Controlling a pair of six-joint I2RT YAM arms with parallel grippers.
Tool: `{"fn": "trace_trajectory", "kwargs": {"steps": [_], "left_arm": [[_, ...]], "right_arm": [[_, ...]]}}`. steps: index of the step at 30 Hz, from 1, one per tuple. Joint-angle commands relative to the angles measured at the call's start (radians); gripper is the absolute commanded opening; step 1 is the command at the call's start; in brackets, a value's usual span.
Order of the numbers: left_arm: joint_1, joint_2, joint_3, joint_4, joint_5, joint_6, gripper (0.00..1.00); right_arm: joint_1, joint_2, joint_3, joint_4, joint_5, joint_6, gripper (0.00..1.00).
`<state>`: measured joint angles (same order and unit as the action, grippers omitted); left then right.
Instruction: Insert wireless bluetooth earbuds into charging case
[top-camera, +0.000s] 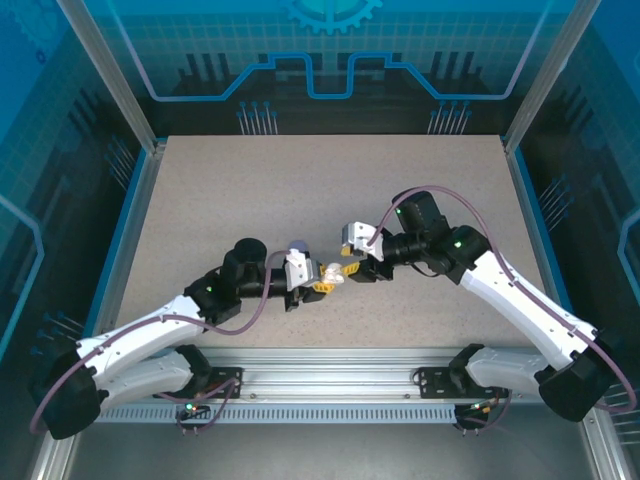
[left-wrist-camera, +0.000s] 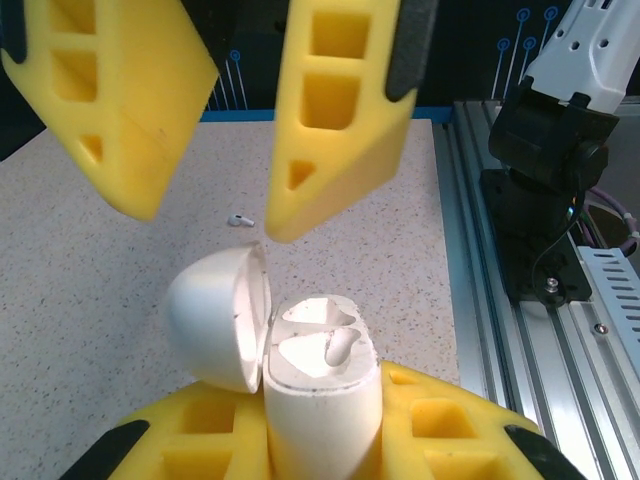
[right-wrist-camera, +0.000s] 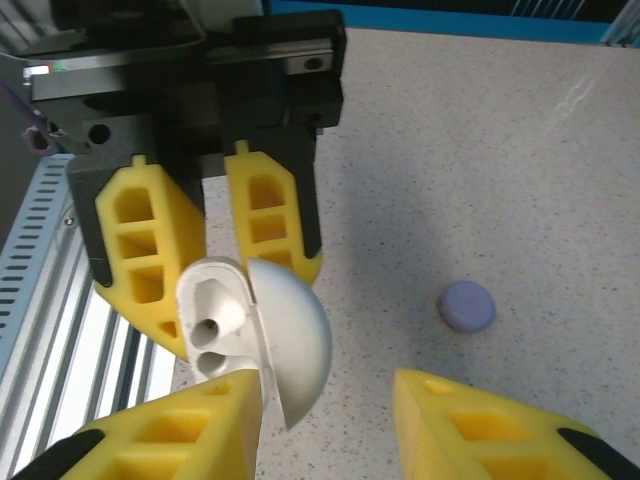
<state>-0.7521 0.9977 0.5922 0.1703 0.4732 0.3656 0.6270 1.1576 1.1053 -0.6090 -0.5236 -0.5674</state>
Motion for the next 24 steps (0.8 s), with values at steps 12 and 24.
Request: {"fn": "trace_trajectory", "kwargs": {"steps": [12,24], "left_arm": [[-0.003,-0.049,-0.093,0.2,-0.089,-0.121,0.15],[0.036,-0.058,-0.18,0.41,-0.127,-0.309,0.15]], "right_arm": [[-0.08,-0.105,-0.024,0.069,0.01,0.172,0.42],[-0.131,-0.102,-0.078,0.019,0.236,0.518,0.41]]}}
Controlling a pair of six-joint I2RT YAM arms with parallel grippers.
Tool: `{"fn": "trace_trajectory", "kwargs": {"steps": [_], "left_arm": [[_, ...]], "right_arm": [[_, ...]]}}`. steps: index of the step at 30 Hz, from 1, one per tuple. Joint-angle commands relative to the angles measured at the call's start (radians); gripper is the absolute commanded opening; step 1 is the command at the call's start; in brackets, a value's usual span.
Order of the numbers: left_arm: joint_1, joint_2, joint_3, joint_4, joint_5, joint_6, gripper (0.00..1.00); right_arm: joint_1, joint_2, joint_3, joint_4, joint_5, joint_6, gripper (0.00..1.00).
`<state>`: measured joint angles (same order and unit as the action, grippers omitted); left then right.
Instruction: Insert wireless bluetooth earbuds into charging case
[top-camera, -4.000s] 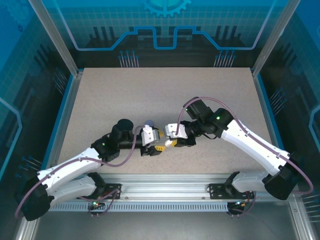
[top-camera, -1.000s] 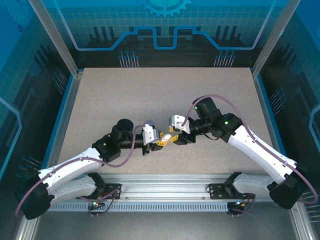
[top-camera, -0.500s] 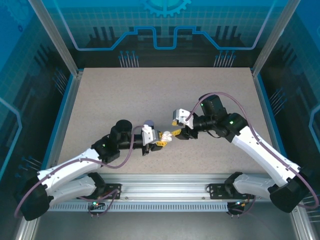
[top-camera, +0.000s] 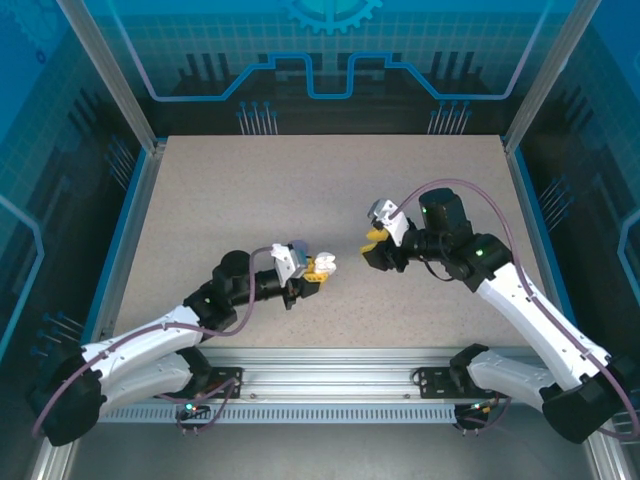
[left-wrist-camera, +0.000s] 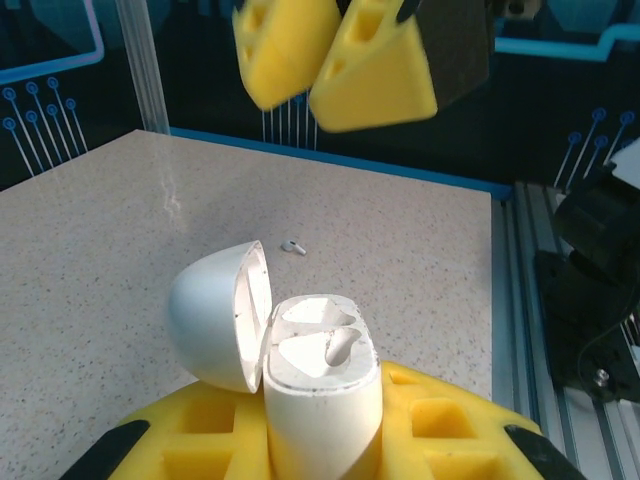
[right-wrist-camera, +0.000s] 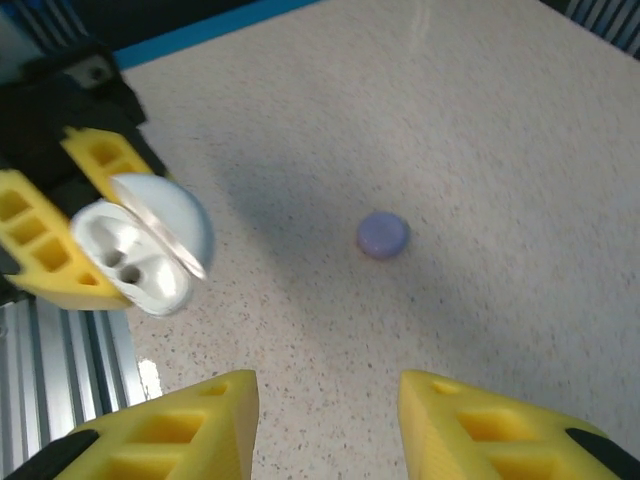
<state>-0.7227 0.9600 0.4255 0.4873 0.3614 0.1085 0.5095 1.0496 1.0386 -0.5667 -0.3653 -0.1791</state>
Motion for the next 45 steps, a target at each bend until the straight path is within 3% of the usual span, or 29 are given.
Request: {"fn": "trace_trajectory", "kwargs": {"steps": [1,10,16,25,32,45], "left_arm": [[0.008,-0.022,-0.014,0.095,-0.015,-0.054,0.15],[0.007,-0.04,-0.009,0.069,-0.006,-0.053,0.15],[0.007,-0.061,-0.013,0.041,-0.006,-0.038,0.15],[0.007,-0.075,-0.009,0.008,-0.005,-0.018,0.15],[0.008,-0.09,-0.008,-0.027,-0.024,0.002,0.15],[0.008,-0.085,0.004,-0.062,-0.035,0.021,0.15]], "right_arm": [[-0.018,0.013,-0.009,-0.038,0.09,0.151,0.41],[-0.04,0.162,0.011,-0.183,0.245,0.381,0.4],[-0.071,0.284,0.027,-0.227,0.291,0.431,0.4],[-0.131,0.562,0.187,-0.281,0.341,0.281,0.35],[-0.152,0.78,0.353,-0.349,0.363,0.267,0.34],[-0.152,0.959,0.454,-0.415,0.42,0.283,0.38]]}}
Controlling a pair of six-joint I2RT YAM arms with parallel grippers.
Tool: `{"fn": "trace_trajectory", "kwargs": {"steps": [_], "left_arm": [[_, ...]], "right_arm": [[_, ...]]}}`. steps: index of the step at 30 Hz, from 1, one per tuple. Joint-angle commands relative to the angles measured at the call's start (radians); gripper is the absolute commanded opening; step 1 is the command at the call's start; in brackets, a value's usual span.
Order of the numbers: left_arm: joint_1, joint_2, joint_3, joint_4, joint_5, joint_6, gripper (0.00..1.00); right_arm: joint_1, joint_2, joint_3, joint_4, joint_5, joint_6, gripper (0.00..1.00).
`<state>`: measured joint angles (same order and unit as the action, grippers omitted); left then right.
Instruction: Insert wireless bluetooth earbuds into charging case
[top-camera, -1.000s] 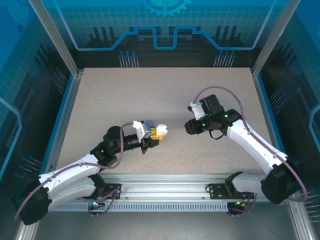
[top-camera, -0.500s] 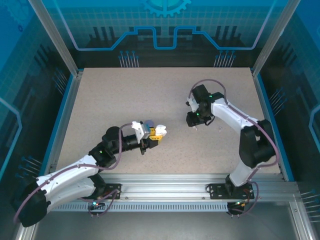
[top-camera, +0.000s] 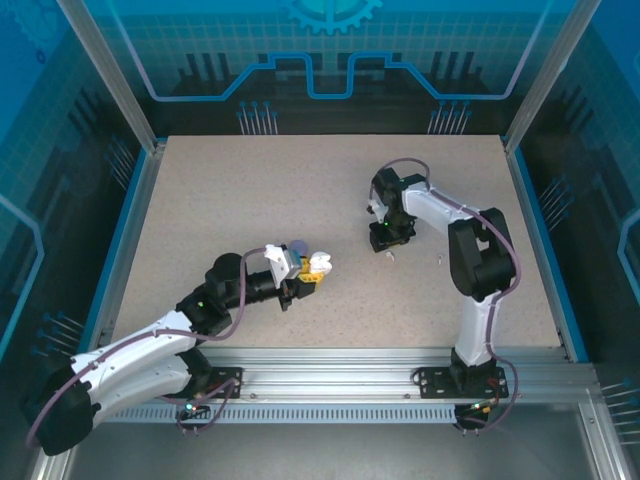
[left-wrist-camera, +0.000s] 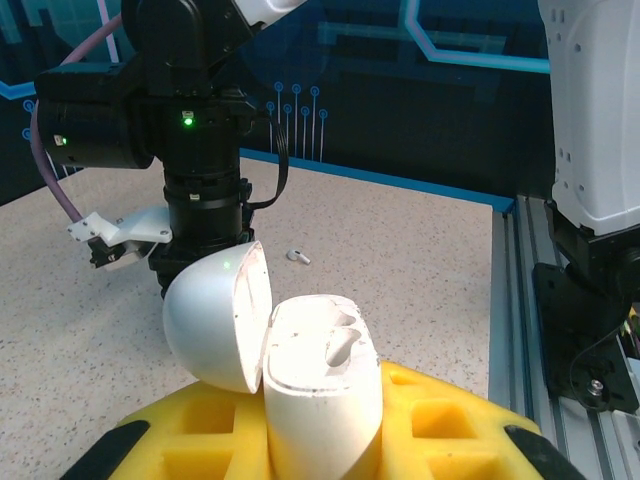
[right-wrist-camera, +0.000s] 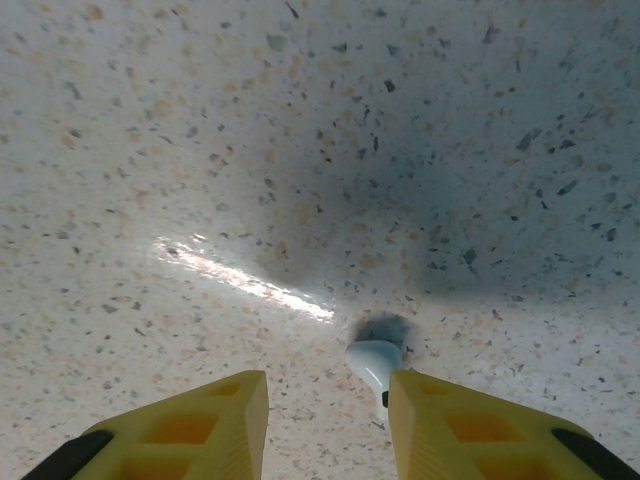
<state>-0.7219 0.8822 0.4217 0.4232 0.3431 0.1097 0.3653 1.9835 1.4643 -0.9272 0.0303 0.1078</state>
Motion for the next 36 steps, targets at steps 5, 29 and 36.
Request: {"fn": "trace_trajectory", "kwargs": {"steps": [5,29,36], "left_arm": [[0.006,0.001,0.01,0.011,-0.012,0.015,0.15],[0.007,0.009,0.024,-0.006,-0.01,0.029,0.15],[0.007,0.011,0.023,-0.004,-0.007,0.03,0.15]], "right_arm": [[-0.013,0.052,0.033,-0.064,0.039,-0.003,0.38],[-0.02,0.098,0.02,-0.049,0.066,0.001,0.34],[-0.021,0.107,0.023,-0.043,0.067,0.001,0.3]]}}
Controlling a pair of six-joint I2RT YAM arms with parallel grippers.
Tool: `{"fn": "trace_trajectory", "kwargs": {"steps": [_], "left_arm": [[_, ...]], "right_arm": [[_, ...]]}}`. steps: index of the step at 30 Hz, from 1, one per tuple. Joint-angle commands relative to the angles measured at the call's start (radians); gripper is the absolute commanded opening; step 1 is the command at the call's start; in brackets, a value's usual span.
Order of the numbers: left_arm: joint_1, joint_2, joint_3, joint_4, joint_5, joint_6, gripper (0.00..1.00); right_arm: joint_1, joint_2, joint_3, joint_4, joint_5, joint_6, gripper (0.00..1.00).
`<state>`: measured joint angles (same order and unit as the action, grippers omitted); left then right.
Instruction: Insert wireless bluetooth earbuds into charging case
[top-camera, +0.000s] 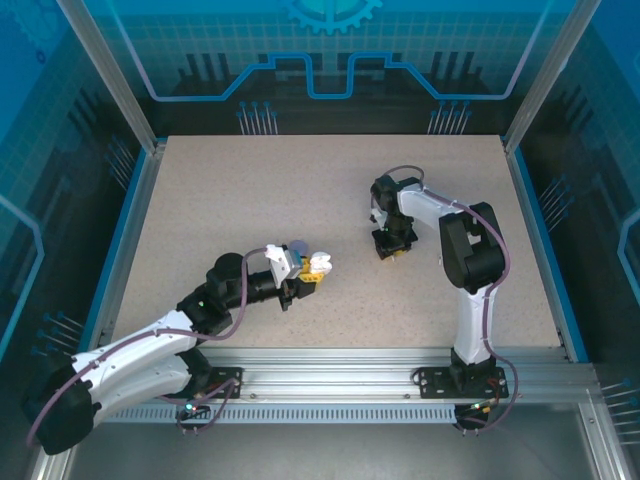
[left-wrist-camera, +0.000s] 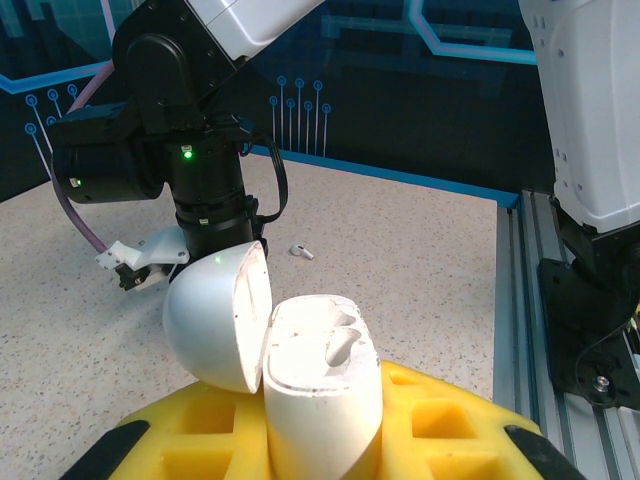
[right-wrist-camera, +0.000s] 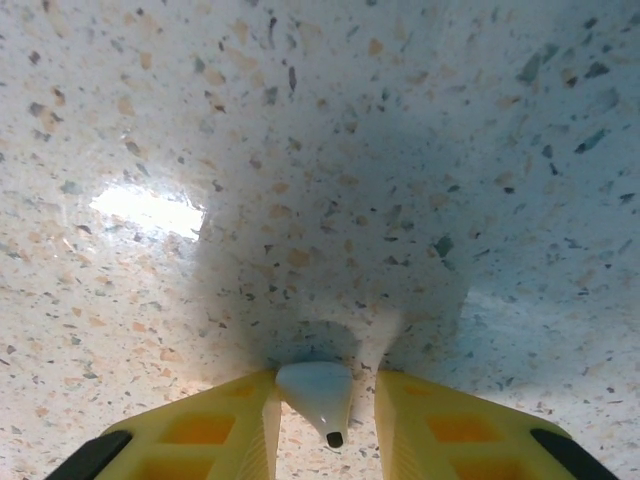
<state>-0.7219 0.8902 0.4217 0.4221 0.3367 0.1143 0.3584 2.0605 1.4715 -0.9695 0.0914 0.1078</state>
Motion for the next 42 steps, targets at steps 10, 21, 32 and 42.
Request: {"fn": "trace_trajectory", "kwargs": {"steps": [10,21,32,42], "left_arm": [[0.008,0.032,0.025,0.027,0.007,0.021,0.15],[0.006,0.033,0.033,0.008,0.012,0.037,0.15],[0.006,0.074,0.023,0.048,0.008,0.017,0.15],[0.006,0.139,0.001,0.099,-0.015,-0.005,0.15]], "right_arm": [[-0.013,0.027,0.035,0.0,0.008,0.004,0.3],[-0.013,0.043,0.024,0.009,0.005,0.011,0.25],[-0.012,-0.028,-0.017,0.017,0.004,0.015,0.2],[-0.006,-0.113,-0.09,0.04,-0.009,0.033,0.18]]}}
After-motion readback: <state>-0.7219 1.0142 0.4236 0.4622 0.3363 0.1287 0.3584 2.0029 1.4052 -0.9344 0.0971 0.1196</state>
